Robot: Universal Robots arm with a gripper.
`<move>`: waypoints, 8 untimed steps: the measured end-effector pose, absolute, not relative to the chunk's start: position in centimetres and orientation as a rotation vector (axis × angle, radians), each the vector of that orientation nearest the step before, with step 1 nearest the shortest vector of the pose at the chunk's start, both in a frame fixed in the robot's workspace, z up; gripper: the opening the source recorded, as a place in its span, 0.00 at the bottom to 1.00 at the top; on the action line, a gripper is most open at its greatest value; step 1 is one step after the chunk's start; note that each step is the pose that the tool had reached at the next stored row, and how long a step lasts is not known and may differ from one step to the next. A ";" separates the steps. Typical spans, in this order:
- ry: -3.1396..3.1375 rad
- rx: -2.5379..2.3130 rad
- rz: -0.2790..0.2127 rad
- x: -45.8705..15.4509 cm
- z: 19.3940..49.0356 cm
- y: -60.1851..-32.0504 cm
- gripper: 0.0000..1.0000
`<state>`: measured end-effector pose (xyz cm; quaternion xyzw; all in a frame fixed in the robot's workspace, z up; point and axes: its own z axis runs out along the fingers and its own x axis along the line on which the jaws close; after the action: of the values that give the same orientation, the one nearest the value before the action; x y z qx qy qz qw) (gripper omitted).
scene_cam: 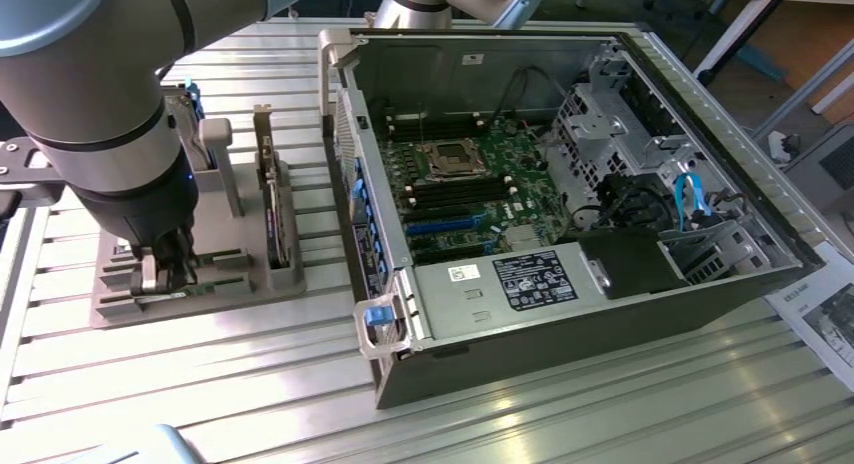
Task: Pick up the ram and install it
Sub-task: 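Pick up the ram and move it above insertion slot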
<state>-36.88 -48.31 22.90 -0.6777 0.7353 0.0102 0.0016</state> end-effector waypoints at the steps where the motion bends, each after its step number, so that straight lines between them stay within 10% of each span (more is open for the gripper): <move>1: 2.308 -2.127 0.032 -36.9 22.8 -48.3 0.24; 8: 2.308 -2.127 0.032 -36.9 22.5 -48.4 0.24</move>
<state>-36.88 -48.39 22.47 -0.6778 0.7352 0.0102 0.0015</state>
